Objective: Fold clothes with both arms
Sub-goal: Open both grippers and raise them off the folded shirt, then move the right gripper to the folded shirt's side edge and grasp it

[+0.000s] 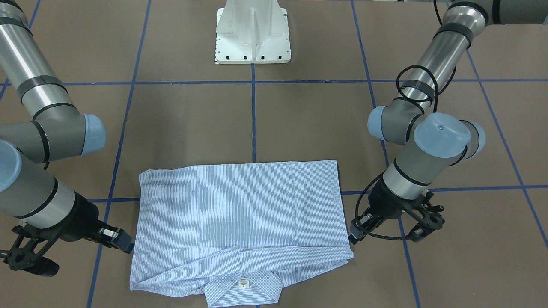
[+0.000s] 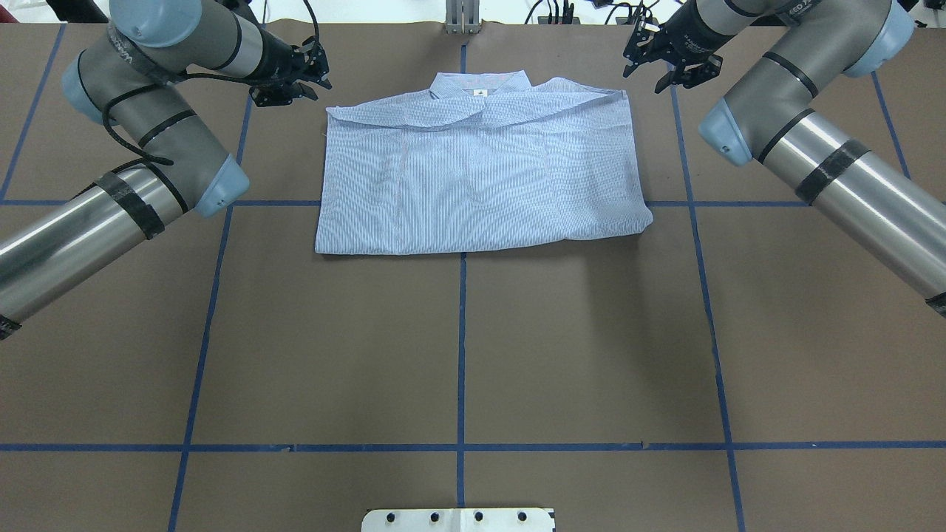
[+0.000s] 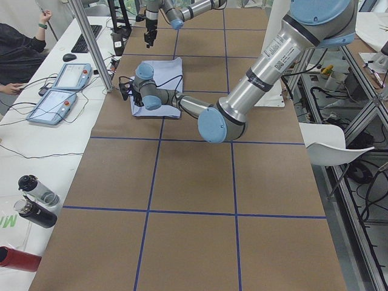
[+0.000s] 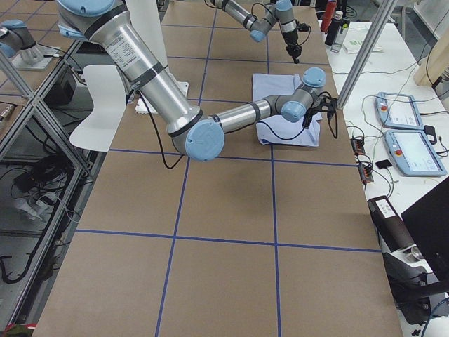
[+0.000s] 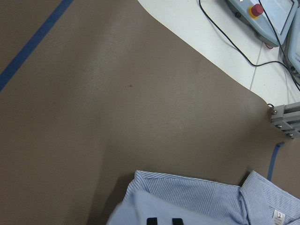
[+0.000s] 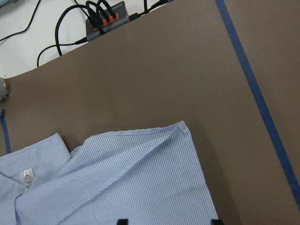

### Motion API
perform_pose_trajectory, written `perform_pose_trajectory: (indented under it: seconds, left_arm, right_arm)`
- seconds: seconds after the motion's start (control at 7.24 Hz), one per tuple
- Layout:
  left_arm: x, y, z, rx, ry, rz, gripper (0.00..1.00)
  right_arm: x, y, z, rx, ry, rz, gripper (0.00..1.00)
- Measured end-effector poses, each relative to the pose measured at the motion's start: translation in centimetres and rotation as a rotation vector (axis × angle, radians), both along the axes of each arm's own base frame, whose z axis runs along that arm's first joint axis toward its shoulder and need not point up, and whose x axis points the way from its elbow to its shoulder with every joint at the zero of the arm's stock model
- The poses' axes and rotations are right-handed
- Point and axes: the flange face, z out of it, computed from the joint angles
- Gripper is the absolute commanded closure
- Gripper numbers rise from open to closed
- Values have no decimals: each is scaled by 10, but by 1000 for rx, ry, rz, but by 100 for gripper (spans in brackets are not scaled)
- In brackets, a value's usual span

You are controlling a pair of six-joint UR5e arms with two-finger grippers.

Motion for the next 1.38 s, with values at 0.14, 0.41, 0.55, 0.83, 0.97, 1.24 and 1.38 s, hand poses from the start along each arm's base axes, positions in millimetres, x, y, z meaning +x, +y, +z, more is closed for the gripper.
perform_pose_trajectory:
  seconds: [0.14, 0.41, 0.55, 0.83, 0.97, 1.24, 1.38]
  left_arm:
    - [-2, 0, 0, 12, -6, 5, 38]
    - [-8, 0, -7, 33, -8, 12, 38]
    - [-10, 1, -13, 42, -4, 12, 38]
    - [-12, 3, -21, 51, 4, 12, 38]
    - [-13, 4, -22, 53, 5, 11, 38]
    - [-14, 5, -22, 53, 5, 11, 38]
    - [-14, 5, -21, 53, 6, 11, 38]
  right_arm:
    - [2, 2, 0, 1, -4, 0, 0]
    - [-2, 38, 2, 21, -29, -30, 0]
    - [-6, 71, 10, 24, -39, -54, 0]
    - [-19, 122, 37, 1, -34, -103, 1]
    - [-32, 139, 50, -8, -20, -126, 1]
    - [-63, 162, 66, -12, 12, -159, 9]
    - [-71, 167, 70, -12, 23, -166, 34]
